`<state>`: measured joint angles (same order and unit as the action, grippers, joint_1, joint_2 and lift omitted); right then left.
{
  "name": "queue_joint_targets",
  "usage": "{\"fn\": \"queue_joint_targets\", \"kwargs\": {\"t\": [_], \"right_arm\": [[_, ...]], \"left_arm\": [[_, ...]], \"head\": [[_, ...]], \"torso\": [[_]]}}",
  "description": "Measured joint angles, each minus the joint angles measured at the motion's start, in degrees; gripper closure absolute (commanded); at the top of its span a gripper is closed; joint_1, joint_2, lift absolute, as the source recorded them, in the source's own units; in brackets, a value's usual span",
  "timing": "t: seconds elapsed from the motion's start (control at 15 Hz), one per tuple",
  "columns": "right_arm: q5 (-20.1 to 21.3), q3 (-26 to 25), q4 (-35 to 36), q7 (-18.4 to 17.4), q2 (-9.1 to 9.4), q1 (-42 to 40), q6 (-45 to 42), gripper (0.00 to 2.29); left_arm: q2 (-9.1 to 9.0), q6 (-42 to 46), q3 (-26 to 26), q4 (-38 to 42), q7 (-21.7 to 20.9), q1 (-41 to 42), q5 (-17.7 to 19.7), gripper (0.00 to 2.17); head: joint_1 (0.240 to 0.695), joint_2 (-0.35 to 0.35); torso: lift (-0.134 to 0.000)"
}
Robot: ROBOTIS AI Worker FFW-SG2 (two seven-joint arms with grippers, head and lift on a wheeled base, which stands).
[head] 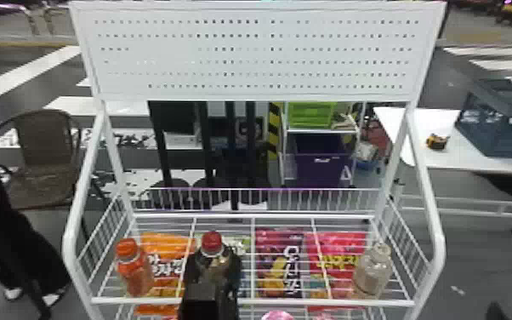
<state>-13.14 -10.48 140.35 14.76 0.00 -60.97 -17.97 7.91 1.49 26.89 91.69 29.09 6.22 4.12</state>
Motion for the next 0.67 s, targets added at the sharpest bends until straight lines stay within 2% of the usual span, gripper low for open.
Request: {"fn": "queue_joint_targets", "kwargs": {"t": [0.33,0.47,0.67], "right_arm": [[0.22,0.40,-0.75,0.00,0.00,0.75,0.25,0.48],[0.23,0.65,-1.15,0.00,0.00,1.09,0.23,0.48],[0.44,1.19,-1.47,0.00,0.00,1.35,0.21,0.48]], "left_arm": [[4.82,-19.75,-2.31,25.69,-0.34,8.56,-0.51,2.12],[6.11,-22.85,-4.11,32.79,-0.70,12.23,-0.70,2.12],[6.58,-23.00,-7.43,38.99,-1.37,17.93,-2.16,2.12]], "head": [[0.499,0.000],[0.499,0.000],[0.499,0.000]], "torso": [[0.000],[0.000],[0.000]]}}
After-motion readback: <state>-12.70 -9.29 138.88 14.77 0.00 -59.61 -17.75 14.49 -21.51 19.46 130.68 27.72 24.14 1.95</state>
